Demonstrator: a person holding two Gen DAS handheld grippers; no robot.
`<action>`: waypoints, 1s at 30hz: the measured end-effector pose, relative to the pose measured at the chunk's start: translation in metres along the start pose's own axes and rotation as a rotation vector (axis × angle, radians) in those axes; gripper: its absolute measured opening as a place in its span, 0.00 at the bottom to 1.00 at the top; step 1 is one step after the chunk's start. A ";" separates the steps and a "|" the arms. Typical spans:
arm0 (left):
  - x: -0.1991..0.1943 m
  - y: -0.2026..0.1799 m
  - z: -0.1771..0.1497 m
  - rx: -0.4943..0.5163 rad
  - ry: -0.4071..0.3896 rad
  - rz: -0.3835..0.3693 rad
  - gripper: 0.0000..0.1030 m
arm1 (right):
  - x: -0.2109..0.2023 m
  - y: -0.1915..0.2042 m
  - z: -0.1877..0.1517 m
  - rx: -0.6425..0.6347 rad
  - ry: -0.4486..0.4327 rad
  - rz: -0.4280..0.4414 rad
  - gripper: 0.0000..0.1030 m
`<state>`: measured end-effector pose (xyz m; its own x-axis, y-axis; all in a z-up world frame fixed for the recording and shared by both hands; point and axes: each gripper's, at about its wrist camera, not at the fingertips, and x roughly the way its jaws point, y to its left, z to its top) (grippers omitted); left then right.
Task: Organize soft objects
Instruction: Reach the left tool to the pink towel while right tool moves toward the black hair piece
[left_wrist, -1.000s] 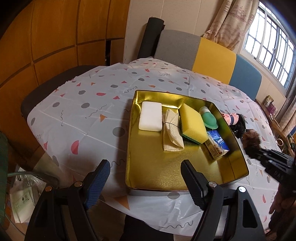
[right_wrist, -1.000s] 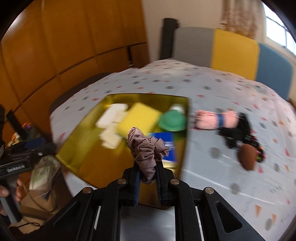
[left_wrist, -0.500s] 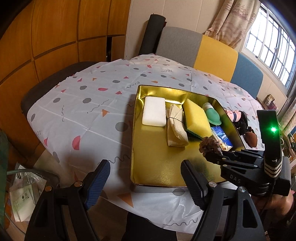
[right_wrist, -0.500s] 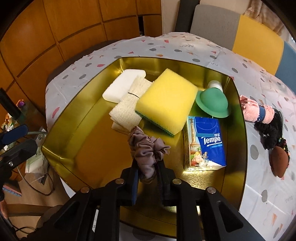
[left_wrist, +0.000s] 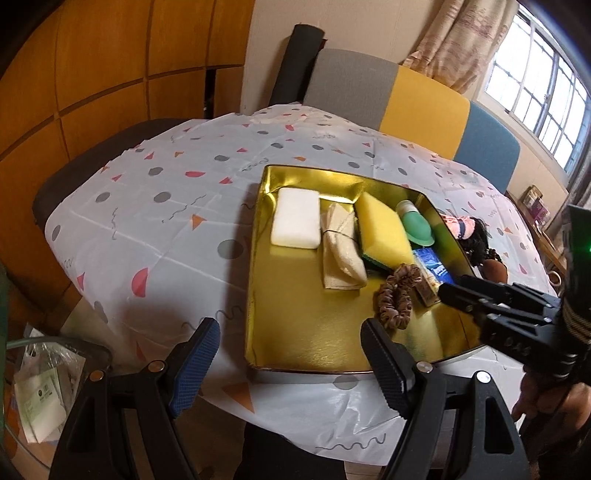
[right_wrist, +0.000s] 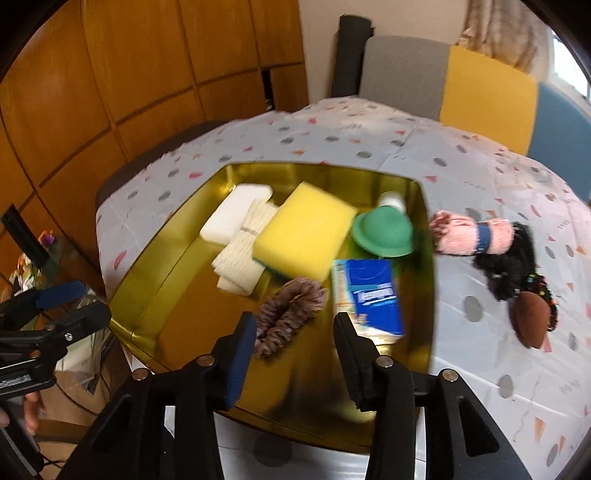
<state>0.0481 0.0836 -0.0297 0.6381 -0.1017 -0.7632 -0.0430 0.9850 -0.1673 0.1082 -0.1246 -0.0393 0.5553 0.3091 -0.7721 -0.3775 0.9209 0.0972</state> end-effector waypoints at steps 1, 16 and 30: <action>-0.001 -0.003 0.001 0.011 -0.004 -0.001 0.77 | -0.006 -0.005 0.000 0.009 -0.013 -0.004 0.45; -0.004 -0.063 0.020 0.181 -0.031 -0.028 0.77 | -0.063 -0.100 -0.027 0.121 -0.092 -0.180 0.61; 0.009 -0.130 0.029 0.320 0.006 -0.082 0.77 | -0.089 -0.204 -0.076 0.277 -0.064 -0.336 0.72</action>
<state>0.0816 -0.0408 0.0037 0.6250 -0.1820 -0.7591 0.2527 0.9672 -0.0238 0.0796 -0.3580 -0.0381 0.6617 -0.0128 -0.7497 0.0401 0.9990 0.0184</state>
